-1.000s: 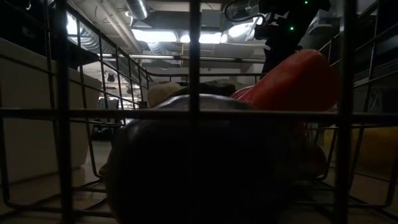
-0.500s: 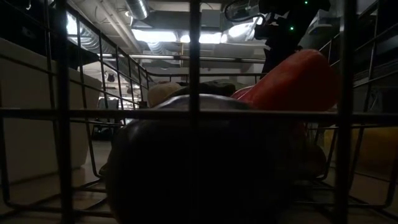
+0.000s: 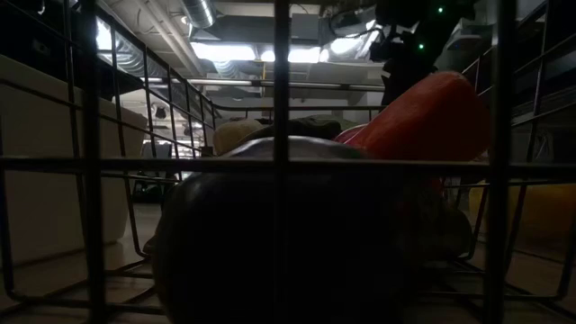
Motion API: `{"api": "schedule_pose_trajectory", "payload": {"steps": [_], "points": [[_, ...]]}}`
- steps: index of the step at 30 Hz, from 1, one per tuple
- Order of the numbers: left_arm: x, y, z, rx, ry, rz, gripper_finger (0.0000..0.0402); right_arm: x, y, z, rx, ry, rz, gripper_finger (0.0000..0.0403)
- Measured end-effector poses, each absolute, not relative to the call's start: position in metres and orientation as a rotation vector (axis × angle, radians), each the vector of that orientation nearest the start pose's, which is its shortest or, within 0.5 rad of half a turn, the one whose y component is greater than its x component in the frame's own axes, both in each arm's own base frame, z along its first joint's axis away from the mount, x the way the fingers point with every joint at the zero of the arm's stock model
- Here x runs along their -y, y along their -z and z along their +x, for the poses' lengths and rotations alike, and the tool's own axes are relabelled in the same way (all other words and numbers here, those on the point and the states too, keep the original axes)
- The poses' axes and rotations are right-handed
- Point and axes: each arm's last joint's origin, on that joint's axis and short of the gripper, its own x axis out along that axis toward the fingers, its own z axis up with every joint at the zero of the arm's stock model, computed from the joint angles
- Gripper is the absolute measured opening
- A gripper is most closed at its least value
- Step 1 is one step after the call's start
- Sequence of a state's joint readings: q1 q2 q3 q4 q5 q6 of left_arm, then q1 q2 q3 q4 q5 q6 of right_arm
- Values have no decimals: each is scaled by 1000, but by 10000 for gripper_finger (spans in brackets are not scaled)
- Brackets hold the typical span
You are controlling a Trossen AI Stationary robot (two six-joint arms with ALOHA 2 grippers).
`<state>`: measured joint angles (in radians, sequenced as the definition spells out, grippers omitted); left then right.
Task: Sort produce into baskets
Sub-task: Put the plum into the wire basket
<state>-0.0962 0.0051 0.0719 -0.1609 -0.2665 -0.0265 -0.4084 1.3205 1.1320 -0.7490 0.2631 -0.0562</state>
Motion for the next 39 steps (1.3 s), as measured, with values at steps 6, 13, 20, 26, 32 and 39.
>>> {"api": "schedule_pose_trajectory", "payload": {"steps": [6,13,20,26,32,39], "points": [[1,-172,92,-91,-171,-9,13,135,-295,226,-935,602,187,356],[1,-172,92,-91,-172,-9,13,154,-294,214,-911,652,280,395],[1,-172,92,-91,-171,-9,13,174,-279,221,-924,714,315,398],[1,-172,92,-91,-171,-9,13,192,-252,227,-978,809,463,393],[1,-172,92,-91,-171,-9,13,199,-233,235,-1033,834,481,393],[1,-172,92,-91,-171,-9,13,207,-217,238,-1075,858,514,392]]}}
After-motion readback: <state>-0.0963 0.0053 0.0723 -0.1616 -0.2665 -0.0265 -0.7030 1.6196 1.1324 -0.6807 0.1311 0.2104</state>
